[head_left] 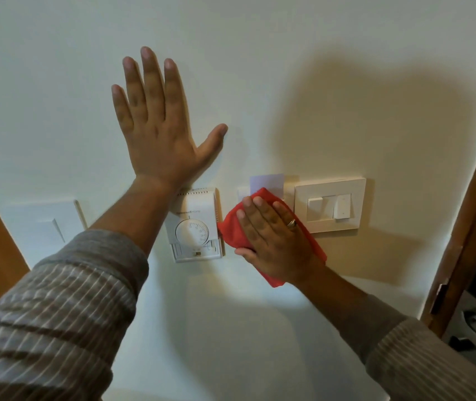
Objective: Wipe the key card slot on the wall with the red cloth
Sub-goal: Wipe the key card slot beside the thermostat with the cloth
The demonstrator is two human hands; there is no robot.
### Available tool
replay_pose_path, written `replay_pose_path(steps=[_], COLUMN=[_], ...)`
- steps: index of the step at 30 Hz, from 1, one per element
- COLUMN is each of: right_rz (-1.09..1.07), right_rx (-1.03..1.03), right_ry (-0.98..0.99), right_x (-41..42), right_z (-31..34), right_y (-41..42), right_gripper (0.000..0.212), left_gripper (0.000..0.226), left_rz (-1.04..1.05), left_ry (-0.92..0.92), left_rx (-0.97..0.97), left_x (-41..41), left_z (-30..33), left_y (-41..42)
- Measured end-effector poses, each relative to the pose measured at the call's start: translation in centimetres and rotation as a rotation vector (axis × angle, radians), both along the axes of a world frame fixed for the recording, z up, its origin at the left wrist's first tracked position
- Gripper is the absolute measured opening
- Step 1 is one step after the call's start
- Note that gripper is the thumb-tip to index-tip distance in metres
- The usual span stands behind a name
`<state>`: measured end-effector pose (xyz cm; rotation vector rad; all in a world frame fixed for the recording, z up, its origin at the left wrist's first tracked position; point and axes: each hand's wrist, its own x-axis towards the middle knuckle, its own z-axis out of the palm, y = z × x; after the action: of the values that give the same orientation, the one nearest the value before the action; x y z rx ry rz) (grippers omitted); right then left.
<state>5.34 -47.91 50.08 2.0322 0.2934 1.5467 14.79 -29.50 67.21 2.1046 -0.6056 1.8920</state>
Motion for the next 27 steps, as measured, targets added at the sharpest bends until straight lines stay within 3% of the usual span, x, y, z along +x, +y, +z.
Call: replay_pose_path(steps=[2, 7, 12, 14, 17, 19, 24, 27], right_rz=[0.021, -0.046, 0.024, 0.039, -0.002, -0.011, 0.101, 0.085], right_rx=[-0.003, 0.246, -0.091, -0.062, 0.141, 0.125, -0.31, -0.101], right_ry=[0.002, -0.042, -0.007, -0.017, -0.04, -0.022, 0.142, 0.051], right_x=[-0.5, 0.8, -0.3, -0.1, 1.0, 1.4, -0.1, -0.2], right_z=[0.5, 0.7, 0.2, 0.3, -0.1, -0.6, 0.6, 0.7], right_y=[-0.6, 2.6, -0.6, -1.2, 0.9, 1.3, -3.2, -2.4], right_gripper=[0.076, 0.073, 0.07, 0.073, 0.075, 0.072, 0.065, 0.067], left_gripper=[0.104, 0.105, 0.106, 0.106, 0.106, 0.105, 0.105, 0.105], left_rz=[-0.004, 0.015, 0.005, 0.006, 0.01, 0.016, 0.023, 0.026], left_ry=[0.019, 0.035, 0.022, 0.016, 0.011, 0.001, -0.009, -0.013], left_rx=[0.009, 0.0, 0.013, 0.012, 0.005, 0.001, 0.004, 0.001], left_x=[-0.3, -0.3, -0.1, -0.2, 0.0, 0.2, 0.3, 0.4], left_z=[0.1, 0.1, 0.1, 0.1, 0.0, -0.1, 0.0, 0.0], left_y=[0.0, -0.1, 0.1, 0.1, -0.1, -0.2, 0.0, -0.1])
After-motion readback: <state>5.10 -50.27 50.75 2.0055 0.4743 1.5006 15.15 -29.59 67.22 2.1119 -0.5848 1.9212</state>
